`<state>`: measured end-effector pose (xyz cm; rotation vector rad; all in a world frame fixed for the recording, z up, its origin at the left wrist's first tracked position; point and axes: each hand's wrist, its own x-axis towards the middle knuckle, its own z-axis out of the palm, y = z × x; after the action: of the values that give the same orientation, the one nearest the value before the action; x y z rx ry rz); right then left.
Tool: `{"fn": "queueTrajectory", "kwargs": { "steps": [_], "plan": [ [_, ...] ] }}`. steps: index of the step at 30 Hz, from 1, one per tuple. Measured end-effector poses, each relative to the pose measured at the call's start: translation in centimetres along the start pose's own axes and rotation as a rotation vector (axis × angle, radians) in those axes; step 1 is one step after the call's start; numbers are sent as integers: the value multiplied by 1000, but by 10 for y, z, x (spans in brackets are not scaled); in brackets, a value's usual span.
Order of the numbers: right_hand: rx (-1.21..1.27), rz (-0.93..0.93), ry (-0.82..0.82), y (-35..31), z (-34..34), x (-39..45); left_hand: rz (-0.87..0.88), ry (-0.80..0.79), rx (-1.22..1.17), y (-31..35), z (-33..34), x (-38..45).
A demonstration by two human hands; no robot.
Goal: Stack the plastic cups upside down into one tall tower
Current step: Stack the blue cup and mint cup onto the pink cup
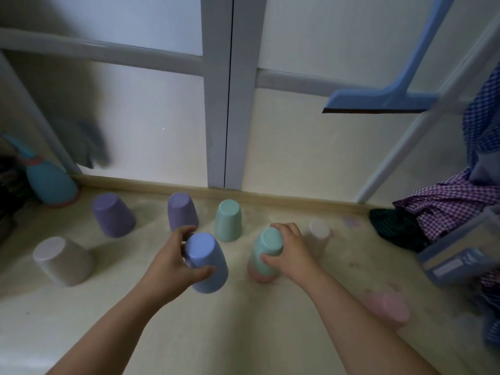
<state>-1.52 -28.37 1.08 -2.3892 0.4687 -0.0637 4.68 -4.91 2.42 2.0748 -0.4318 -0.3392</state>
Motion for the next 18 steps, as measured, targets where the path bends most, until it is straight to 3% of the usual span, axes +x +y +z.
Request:
{"fn": "queueTrajectory", "kwargs": {
  "steps": [7,13,18],
  "plan": [
    [116,32,-32,14,-6,-8,125,1,-83,53,1,26],
    [169,37,204,29,-32,-40,309,-111,-97,112,31,54],
    [236,94,254,41,-43,-53,284,-186,-42,105,69,64]
  ]
}}
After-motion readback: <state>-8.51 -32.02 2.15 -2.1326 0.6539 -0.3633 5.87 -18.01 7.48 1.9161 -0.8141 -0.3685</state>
